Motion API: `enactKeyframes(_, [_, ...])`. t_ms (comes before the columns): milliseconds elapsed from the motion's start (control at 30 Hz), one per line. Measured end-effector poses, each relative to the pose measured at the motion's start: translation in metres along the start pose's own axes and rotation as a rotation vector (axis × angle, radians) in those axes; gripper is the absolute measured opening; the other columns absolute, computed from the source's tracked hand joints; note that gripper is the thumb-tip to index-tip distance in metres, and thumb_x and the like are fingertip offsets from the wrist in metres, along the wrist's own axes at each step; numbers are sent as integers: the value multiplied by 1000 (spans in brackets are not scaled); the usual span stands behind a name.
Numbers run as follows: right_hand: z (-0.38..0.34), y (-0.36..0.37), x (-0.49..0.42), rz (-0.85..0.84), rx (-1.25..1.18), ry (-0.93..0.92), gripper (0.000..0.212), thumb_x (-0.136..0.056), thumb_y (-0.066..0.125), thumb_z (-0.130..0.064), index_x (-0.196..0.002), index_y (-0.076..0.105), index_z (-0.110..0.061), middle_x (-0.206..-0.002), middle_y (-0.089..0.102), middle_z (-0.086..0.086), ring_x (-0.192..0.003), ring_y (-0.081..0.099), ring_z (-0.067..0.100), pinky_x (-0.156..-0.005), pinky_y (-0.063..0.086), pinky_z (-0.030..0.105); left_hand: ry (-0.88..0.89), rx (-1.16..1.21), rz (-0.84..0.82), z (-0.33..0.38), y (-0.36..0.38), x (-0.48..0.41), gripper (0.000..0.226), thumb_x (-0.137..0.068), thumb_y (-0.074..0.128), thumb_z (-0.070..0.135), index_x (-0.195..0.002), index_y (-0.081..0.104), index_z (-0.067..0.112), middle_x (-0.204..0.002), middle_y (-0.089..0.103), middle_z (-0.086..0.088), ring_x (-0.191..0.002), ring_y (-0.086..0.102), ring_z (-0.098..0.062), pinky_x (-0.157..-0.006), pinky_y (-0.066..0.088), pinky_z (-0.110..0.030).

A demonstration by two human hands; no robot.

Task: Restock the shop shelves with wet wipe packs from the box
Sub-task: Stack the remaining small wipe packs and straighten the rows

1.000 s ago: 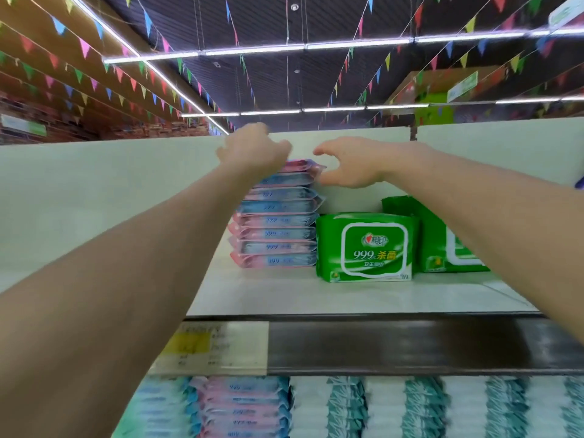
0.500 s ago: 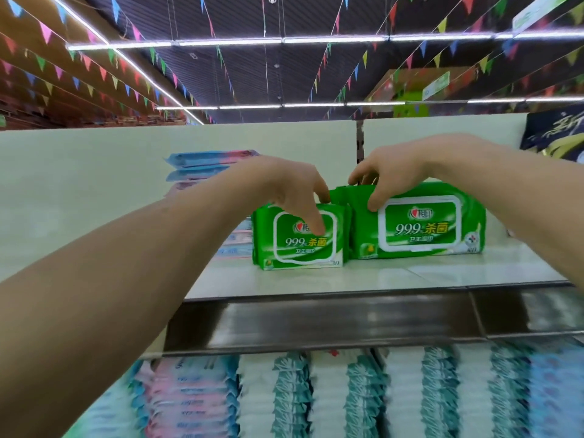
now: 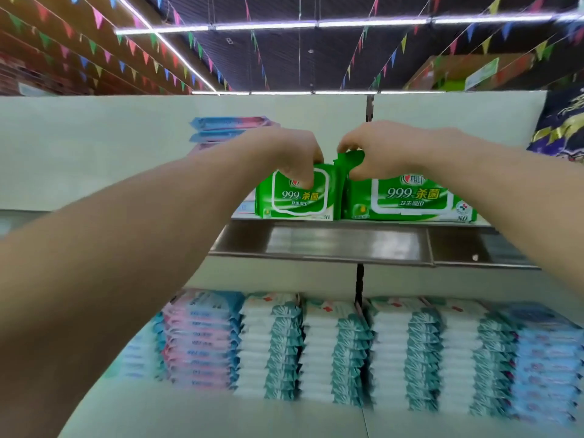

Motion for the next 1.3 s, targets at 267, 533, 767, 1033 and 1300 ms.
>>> enactKeyframes(267, [-34,5,9,15,20,-41,43,-84,65,-29,-125,59,-17,-112,59,9,-101,58,31,-74,49,34,-90,38,93,6,5,16,42,-89,54,15,-132,54,13,-100,56,-8,-92,56,-29,-78,43,-35])
enactKeyframes(533, [-88,-23,34,-19,-135,-128,37,-85,64,-26,-119,63,-10,-114,63,9,-102,58,29,-87,48,33,-124,33,110,-23,-5,74,38,-89,56,16,-126,58,7,-117,63,-13,-101,59,-28,-86,50,-35])
enactKeyframes(767, [-163,-40,56,-44,-244,-214,36,-88,64,-28,-120,63,-13,-109,65,4,-92,56,21,-83,45,28,-244,72,56,-63,3,143,38,-91,58,18,-127,57,7,-120,58,-11,-95,49,-20,-79,40,-29])
enactKeyframes(1033, [-253,-44,71,54,-341,-342,31,-88,59,-22,-119,63,-17,-111,65,7,-97,61,25,-86,52,36,-498,86,-30,-106,12,234,35,-85,62,16,-120,63,12,-115,64,-8,-98,61,-25,-83,51,-35])
enactKeyframes(1300, [-315,-44,99,-14,-455,-640,12,-87,62,-21,-82,52,-19,-67,43,-6,-75,49,18,-58,37,26,-709,-25,-158,-107,16,303,24,-87,65,16,-110,63,9,-98,64,-5,-86,61,-22,-72,51,-28])
Point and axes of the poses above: each hand's wrist, its own x-axis away from the middle knuckle, its own y-axis out of the palm, z = x × y, the point moved 2 cm from there along -x, towards the middle knuckle
